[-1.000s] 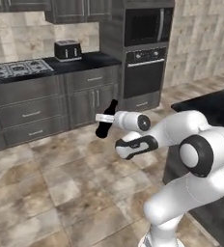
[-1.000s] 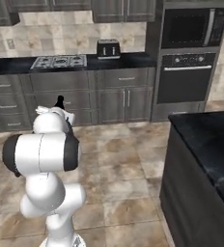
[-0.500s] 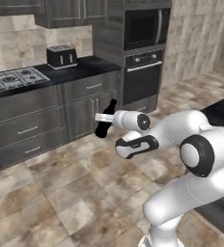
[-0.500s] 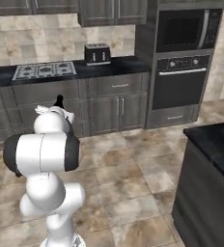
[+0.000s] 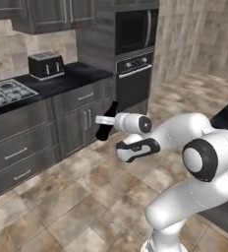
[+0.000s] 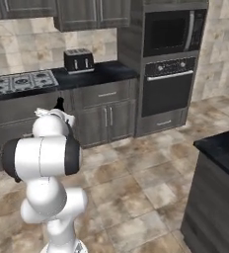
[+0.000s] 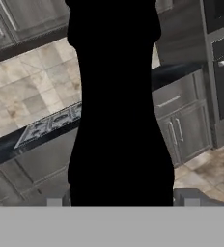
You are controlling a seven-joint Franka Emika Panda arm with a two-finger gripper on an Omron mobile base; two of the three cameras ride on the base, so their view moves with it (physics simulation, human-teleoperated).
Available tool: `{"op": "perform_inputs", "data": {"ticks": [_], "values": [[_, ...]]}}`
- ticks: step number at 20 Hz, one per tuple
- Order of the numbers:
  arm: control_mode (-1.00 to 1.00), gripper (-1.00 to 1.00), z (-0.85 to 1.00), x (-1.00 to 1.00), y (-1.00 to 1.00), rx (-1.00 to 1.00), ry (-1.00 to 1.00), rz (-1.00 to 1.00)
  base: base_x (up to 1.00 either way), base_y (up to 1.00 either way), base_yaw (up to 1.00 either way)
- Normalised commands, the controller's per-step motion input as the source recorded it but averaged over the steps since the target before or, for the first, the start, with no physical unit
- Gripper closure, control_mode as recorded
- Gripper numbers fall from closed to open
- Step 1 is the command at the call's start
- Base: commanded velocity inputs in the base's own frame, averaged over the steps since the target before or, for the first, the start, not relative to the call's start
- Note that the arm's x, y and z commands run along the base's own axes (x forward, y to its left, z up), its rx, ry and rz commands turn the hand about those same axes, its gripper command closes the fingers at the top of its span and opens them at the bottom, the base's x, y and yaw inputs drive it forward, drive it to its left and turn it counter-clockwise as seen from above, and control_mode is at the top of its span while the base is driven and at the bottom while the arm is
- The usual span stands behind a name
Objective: Place the large bottle from the dining counter next to the other large bottle outside the sink, and place the small bottle from the dining counter next to the other small bottle inside the sink.
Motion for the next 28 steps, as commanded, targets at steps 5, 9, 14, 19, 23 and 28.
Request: {"op": "perform_inputs", "data": {"ticks": [5,9,14,19,23,28], "values": [[1.00,1.00,0.00,0.00,0.00,0.00,0.00,0.00,0.20,0.51,-0.35],[1.00,1.00,0.00,0.00,0.00,0.00,0.00,0.00,0.15,0.35,-0.38],[1.00,1.00,0.00,0.00,0.00,0.00,0.00,0.00,0.31,0.43,-0.38],[1.00,1.00,0.00,0.00,0.00,0.00,0.00,0.00,0.62,0.47,-0.37],[1.00,1.00,0.00,0.00,0.00,0.00,0.00,0.00,0.61,0.48,-0.37],[1.00,1.00,0.00,0.00,0.00,0.00,0.00,0.00,0.57,0.46,-0.40]]}}
